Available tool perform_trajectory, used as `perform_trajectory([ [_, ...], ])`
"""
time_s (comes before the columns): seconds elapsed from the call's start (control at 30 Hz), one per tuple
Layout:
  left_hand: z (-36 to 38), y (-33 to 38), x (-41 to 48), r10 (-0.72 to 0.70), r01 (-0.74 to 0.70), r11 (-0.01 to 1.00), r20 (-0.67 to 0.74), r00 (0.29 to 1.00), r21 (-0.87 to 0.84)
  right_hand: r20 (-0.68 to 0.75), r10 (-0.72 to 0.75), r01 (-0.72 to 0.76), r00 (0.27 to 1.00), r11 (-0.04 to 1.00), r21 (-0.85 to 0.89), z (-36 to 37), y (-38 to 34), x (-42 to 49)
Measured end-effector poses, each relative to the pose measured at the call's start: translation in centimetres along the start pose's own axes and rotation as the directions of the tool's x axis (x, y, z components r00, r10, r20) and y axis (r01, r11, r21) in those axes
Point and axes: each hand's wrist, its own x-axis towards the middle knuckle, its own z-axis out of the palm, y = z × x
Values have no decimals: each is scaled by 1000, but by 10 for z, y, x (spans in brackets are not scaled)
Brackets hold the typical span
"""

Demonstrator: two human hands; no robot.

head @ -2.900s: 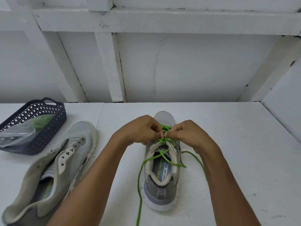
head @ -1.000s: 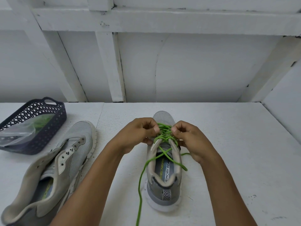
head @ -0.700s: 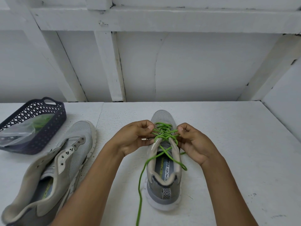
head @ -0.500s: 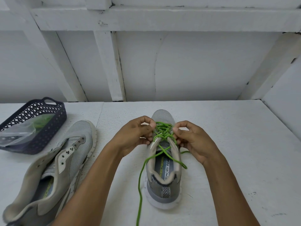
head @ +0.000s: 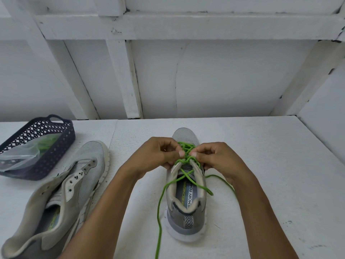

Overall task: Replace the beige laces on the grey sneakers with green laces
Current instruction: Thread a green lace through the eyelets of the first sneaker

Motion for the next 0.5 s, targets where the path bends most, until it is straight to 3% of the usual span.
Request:
perform_trajectory([
  [0.2, 1, 11, 4, 20, -35, 977, 73, 997, 208, 33, -29, 32, 999, 992, -119, -1, -12, 0],
  [0.37, -1, 14, 4, 57, -69, 956, 48, 997, 285, 2, -46, 45, 999, 967, -250, 2, -8, 4],
  [0.5, 2, 9, 2, 105, -111, 878, 39, 994, 465, 20, -24, 27, 1000, 993, -118, 3, 2, 0],
])
